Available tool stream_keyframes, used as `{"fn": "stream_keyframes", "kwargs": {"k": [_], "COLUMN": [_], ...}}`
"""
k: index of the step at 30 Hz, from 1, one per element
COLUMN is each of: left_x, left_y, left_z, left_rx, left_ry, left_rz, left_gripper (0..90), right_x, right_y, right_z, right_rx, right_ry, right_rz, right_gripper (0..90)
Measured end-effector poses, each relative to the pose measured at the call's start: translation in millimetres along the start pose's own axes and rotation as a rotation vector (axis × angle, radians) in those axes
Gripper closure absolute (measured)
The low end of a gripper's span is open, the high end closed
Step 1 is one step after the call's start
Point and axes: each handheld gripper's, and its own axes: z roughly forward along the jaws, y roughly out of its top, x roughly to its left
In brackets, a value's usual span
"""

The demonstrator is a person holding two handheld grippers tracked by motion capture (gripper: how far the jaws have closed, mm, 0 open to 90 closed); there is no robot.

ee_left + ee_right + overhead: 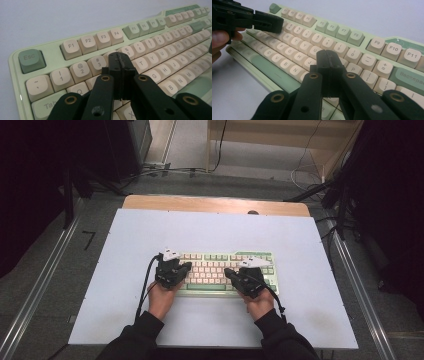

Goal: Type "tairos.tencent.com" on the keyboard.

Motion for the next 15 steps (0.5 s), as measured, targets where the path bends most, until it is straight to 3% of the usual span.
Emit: {"fn": "stream_keyframes", "kwargs": {"k": [7, 15], "left_x": [-0.9, -2.6], "left_y": [-2.2, 1.1], "left_z": [3.3, -5.2], "left_rx": [0.018, -0.019], "left_ry": [-0.003, -0.018], "left_rz": [0.007, -0.006], "left_gripper": [90.0, 90.0], "right_x": [0.3, 0.7], "right_y": [-0.4, -0.2], "right_z": [0.8, 0.1], "right_rx": [0.002, 0.001], "right_ry": [-0.001, 0.002], "right_rz": [-0.002, -0.002], "right_gripper": [87.8, 87.8]}}
